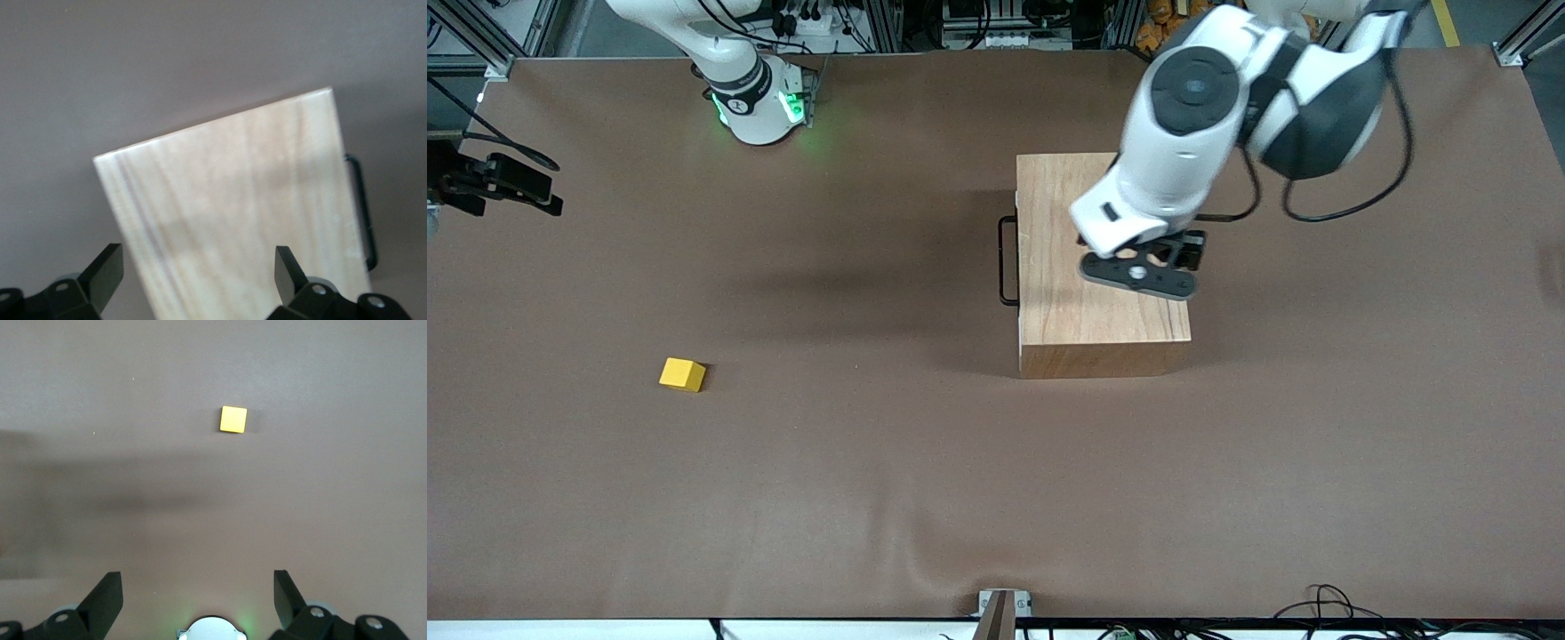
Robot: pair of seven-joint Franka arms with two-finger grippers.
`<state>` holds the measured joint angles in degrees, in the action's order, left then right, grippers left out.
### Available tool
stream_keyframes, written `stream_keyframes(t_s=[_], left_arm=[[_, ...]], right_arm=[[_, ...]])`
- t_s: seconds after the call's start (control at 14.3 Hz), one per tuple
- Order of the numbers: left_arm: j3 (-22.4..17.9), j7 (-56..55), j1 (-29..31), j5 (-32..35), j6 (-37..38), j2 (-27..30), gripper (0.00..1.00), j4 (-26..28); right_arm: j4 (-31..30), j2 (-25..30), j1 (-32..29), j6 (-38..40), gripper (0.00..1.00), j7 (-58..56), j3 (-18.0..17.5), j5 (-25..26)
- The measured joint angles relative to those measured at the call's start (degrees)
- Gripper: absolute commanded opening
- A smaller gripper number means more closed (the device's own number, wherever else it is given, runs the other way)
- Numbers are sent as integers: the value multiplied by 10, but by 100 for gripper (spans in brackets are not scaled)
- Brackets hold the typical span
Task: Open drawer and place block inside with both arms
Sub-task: 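Move the left gripper over the box to the black drawer handle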
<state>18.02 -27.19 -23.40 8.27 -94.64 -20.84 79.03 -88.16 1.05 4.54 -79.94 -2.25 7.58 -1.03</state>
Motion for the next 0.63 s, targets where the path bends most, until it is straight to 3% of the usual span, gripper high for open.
stream_keyframes(t_s=[0.21,0.42,0.63], left_arm=[[-42,-114,-101,7,2,-81,100,-92],[-116,-135,-210,8,2,-152,100,-175],[-157,-139,-283,8,2,-190,100,-224]], right_arm=[[-1,0,1,0,100,0,-3,0],[-2,0,3,-1,100,0,-3,0],[-2,0,5,-9,100,0,-3,0]])
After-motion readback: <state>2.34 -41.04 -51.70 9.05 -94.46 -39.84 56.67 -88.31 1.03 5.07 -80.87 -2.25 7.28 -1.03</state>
